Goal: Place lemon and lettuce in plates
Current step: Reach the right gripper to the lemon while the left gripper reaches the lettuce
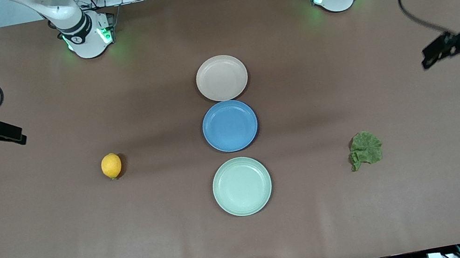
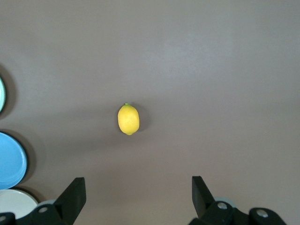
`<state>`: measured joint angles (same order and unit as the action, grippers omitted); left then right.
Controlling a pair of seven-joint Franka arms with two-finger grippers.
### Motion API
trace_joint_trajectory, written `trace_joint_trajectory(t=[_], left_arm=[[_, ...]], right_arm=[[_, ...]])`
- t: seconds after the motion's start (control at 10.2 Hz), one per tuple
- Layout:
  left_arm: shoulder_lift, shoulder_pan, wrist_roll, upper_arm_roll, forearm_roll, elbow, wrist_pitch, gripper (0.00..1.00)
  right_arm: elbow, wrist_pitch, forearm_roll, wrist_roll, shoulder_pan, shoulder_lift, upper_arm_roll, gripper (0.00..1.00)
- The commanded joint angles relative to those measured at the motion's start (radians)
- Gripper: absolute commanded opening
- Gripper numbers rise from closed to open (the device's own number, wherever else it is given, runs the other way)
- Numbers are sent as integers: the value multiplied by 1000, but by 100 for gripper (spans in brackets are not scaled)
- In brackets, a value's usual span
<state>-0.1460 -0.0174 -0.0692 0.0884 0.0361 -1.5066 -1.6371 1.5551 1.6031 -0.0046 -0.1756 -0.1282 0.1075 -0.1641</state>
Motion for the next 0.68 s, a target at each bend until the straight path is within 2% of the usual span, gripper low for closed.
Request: trace_joint_trajectory(t=[0.0,0.39,0.59], left_arm=[[-85,-9,19,5,-5,-49,-98,100],[-300,2,16,4,-16,-49,-246,100],[-358,25,-12,4,-56,-49,-291,100]], right_arm=[[97,95,-8,4,-11,56,-12,100],[132,170,-2,5,9,210,-15,100],[215,280,0,4,25,248,-17,100]])
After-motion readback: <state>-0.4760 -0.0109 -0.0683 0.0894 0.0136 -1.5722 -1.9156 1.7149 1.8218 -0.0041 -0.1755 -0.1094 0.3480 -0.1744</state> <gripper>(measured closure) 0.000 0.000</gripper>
